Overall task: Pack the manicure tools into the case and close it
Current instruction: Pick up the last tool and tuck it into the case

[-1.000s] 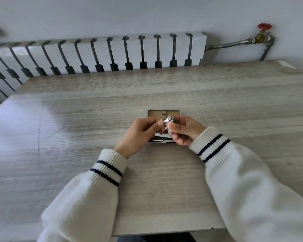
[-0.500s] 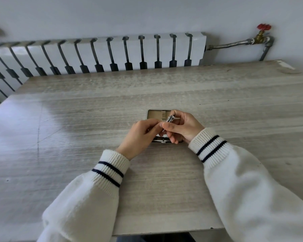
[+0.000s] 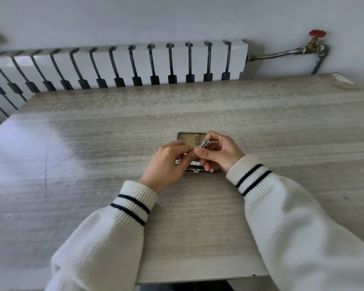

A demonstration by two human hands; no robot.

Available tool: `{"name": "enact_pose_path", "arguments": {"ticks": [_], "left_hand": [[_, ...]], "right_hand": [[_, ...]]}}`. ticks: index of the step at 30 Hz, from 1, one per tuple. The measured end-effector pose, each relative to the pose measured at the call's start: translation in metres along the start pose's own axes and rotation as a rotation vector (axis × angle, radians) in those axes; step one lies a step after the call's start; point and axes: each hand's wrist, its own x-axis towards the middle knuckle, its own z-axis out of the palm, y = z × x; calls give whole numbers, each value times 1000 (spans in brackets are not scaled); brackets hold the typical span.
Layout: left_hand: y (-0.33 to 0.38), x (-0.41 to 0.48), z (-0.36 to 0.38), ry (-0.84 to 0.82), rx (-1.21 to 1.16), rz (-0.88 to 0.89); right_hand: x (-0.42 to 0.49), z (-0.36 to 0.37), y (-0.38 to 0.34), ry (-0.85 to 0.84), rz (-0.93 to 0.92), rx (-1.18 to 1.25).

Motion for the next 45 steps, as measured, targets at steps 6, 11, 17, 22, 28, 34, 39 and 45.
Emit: {"name": "enact_pose_path", "arguments": {"ticks": [6,11,17,22,28,34,39,45], "left_hand": [[2,0,0,5,64,46],[3,-1,0,1,105,62],[1,0,0,50,140,-10],[-3,1,0,69,91,-60],[-10,2,2,43,41,-118],[-13,3,3,36,49,-136],[-13,3,4,36,49,-129],[-16,3,5,-47,134,-86]], "right_hand": [[0,0,0,14,-26,-14],[-1,0,-1,8,-30,-16],[0,-3,-3,30,-46,1],[0,-9,-4,90,-61,-9],[0,-9,-3,84,-65,-53],[1,-9,-2,74,-57,-60],[1,-10,-3,114,-74,-71],[-1,-31,-13,207,-45,-110]]}}
